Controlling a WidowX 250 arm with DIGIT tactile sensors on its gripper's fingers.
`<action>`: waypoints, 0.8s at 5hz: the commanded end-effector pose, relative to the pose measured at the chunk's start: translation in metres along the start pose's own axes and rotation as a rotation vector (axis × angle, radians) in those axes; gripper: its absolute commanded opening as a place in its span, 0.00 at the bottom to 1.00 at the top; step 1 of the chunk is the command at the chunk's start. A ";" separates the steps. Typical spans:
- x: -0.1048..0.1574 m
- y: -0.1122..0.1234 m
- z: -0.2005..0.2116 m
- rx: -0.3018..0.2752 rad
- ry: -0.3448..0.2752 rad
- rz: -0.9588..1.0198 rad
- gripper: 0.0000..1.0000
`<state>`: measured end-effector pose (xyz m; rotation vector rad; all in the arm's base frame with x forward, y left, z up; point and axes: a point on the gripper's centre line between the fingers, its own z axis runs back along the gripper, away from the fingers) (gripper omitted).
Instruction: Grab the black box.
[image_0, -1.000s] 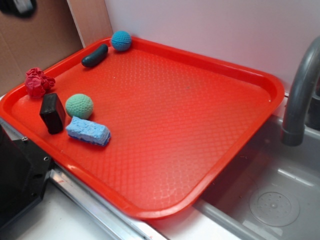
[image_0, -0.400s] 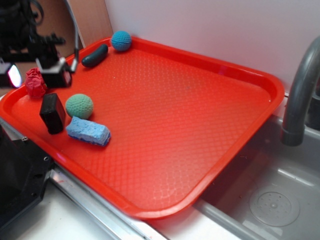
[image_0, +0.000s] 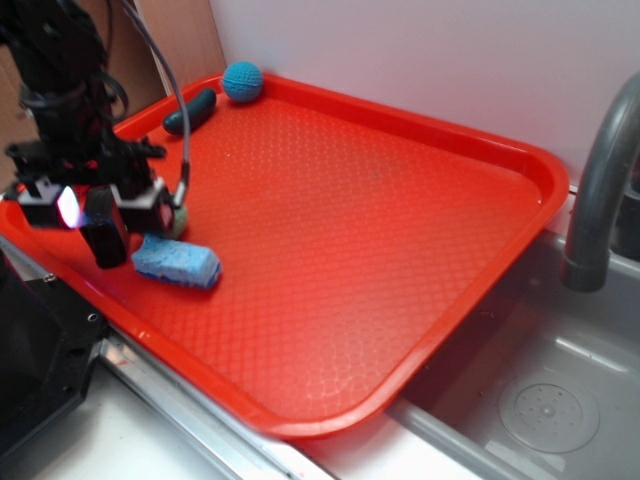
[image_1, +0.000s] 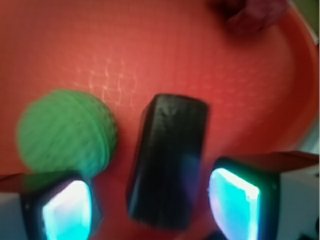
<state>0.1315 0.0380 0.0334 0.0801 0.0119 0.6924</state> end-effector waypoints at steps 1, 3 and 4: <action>0.002 0.012 -0.014 0.042 0.006 -0.042 0.00; 0.018 0.003 0.053 -0.029 -0.056 -0.241 0.00; 0.023 -0.020 0.105 -0.180 -0.064 -0.437 0.00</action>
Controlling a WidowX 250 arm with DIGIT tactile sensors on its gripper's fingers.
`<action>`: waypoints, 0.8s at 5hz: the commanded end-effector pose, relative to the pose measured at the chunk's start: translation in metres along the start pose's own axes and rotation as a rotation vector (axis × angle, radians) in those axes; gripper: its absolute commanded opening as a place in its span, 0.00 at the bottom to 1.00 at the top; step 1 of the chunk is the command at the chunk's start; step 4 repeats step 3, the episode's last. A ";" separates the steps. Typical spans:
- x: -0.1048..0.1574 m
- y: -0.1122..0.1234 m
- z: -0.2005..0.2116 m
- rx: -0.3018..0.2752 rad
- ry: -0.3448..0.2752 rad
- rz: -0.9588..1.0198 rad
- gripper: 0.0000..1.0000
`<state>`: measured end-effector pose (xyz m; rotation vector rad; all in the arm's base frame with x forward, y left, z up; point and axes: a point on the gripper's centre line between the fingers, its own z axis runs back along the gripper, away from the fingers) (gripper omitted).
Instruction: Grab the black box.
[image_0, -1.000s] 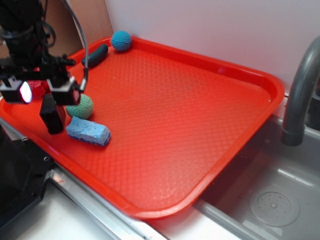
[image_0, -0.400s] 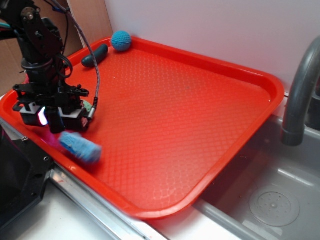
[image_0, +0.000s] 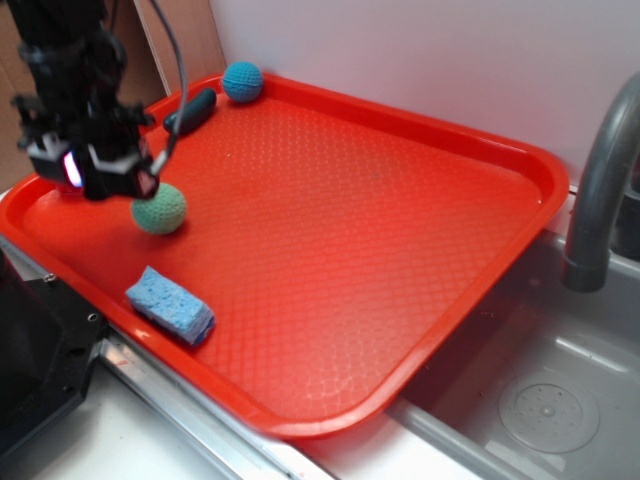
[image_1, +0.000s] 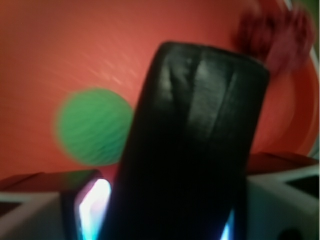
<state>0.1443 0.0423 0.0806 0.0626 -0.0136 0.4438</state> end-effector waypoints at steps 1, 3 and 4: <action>0.032 -0.045 0.108 -0.141 -0.086 -0.376 0.00; 0.045 -0.066 0.134 -0.102 -0.096 -0.556 0.00; 0.045 -0.066 0.134 -0.102 -0.096 -0.556 0.00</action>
